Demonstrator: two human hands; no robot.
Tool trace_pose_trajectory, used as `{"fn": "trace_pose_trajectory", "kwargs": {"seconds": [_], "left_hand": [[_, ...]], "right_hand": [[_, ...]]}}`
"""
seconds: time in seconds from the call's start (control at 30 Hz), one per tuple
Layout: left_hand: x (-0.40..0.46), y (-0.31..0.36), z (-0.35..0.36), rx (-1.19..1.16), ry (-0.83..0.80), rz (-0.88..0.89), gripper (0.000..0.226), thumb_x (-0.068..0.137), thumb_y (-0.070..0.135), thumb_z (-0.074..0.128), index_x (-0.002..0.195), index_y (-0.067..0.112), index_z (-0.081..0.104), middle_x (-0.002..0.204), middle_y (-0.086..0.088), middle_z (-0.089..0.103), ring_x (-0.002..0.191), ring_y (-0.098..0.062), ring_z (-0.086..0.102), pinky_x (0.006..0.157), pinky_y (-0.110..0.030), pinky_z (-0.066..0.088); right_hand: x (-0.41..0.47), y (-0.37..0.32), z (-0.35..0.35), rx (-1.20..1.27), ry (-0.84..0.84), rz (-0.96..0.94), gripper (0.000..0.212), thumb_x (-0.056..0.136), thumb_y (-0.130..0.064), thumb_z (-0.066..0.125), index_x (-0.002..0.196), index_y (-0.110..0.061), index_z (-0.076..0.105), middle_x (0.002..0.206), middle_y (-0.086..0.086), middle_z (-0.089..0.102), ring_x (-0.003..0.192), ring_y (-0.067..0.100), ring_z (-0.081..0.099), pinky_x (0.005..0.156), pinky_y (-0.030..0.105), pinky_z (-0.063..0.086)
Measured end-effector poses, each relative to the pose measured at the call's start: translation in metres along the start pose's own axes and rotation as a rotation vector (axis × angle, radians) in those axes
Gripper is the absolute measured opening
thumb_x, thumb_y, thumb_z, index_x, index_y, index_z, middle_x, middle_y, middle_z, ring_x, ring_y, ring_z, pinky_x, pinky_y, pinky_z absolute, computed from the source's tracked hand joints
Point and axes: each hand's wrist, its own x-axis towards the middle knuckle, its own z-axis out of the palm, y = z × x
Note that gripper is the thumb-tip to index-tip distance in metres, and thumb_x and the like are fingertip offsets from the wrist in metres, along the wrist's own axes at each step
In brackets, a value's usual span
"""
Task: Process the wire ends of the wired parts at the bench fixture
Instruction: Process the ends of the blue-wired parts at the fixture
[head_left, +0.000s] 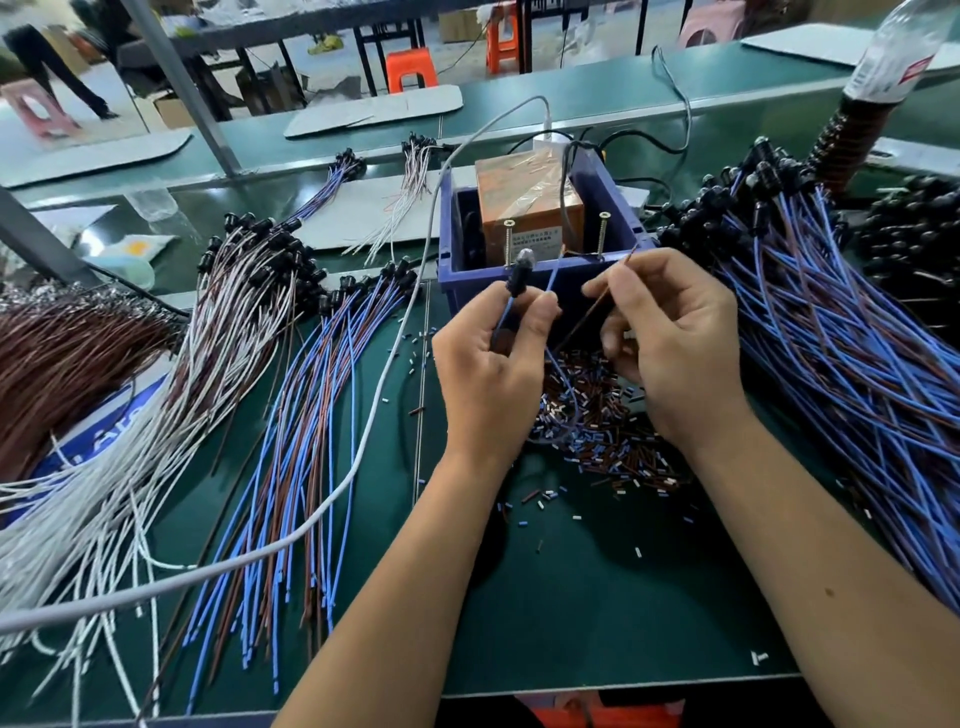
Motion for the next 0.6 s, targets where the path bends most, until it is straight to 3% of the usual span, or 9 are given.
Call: {"fn": "trace_pose_trajectory", "kwargs": {"seconds": [0.03, 0.1, 0.2, 0.3, 0.47, 0.6], "left_hand": [[-0.0002, 0.0005, 0.0, 0.034, 0.064, 0.034, 0.014, 0.098, 0.016, 0.069, 0.089, 0.006, 0.072, 0.077, 0.004, 0.073, 0.063, -0.005, 0.062, 0.061, -0.019, 0.045], [0.001, 0.0008, -0.0014, 0.078, 0.184, 0.091, 0.012, 0.098, 0.015, 0.069, 0.089, 0.008, 0.072, 0.072, 0.008, 0.071, 0.062, -0.005, 0.064, 0.061, -0.02, 0.047], [0.0032, 0.0017, -0.0022, 0.075, 0.283, 0.093, 0.002, 0.097, 0.014, 0.071, 0.097, 0.012, 0.07, 0.07, 0.011, 0.07, 0.065, -0.015, 0.07, 0.068, -0.034, 0.057], [0.0048, 0.0012, -0.0012, 0.033, 0.313, 0.034, 0.007, 0.096, 0.012, 0.071, 0.101, 0.014, 0.067, 0.077, 0.021, 0.071, 0.067, -0.027, 0.071, 0.07, -0.044, 0.06], [0.0039, 0.0012, 0.0001, 0.072, 0.352, 0.065, 0.009, 0.097, 0.011, 0.068, 0.103, 0.018, 0.072, 0.068, 0.006, 0.069, 0.065, -0.016, 0.07, 0.071, -0.018, 0.051], [0.004, 0.0016, 0.0002, 0.152, 0.395, 0.1, 0.008, 0.097, 0.01, 0.068, 0.096, 0.015, 0.073, 0.067, 0.003, 0.069, 0.061, -0.013, 0.066, 0.068, -0.015, 0.049]], "right_hand": [[0.0001, 0.0, -0.0011, -0.032, 0.01, -0.04, 0.013, 0.106, -0.014, 0.06, 0.097, -0.004, 0.062, 0.086, 0.01, 0.075, 0.046, 0.018, 0.05, 0.04, 0.02, 0.034], [0.0, 0.0014, -0.0025, -0.133, 0.058, -0.127, 0.014, 0.106, -0.016, 0.06, 0.098, -0.005, 0.064, 0.084, 0.008, 0.076, 0.047, 0.018, 0.054, 0.044, 0.024, 0.041], [-0.0008, 0.0041, -0.0032, -0.295, 0.187, -0.245, 0.009, 0.101, -0.019, 0.068, 0.101, -0.011, 0.071, 0.076, -0.001, 0.074, 0.06, 0.01, 0.067, 0.059, 0.025, 0.052], [-0.0023, 0.004, -0.0024, -0.409, 0.283, -0.346, 0.006, 0.099, -0.021, 0.069, 0.103, -0.021, 0.073, 0.079, -0.01, 0.073, 0.073, 0.009, 0.073, 0.068, 0.025, 0.057], [-0.0021, 0.0051, 0.0003, -0.539, 0.313, -0.43, 0.019, 0.102, -0.021, 0.065, 0.107, -0.011, 0.08, 0.09, -0.002, 0.077, 0.083, 0.01, 0.074, 0.075, 0.035, 0.061], [-0.0034, 0.0039, 0.0035, -0.565, 0.27, -0.488, 0.019, 0.103, -0.018, 0.064, 0.107, -0.008, 0.08, 0.093, 0.0, 0.077, 0.086, 0.012, 0.074, 0.077, 0.038, 0.06]]}}
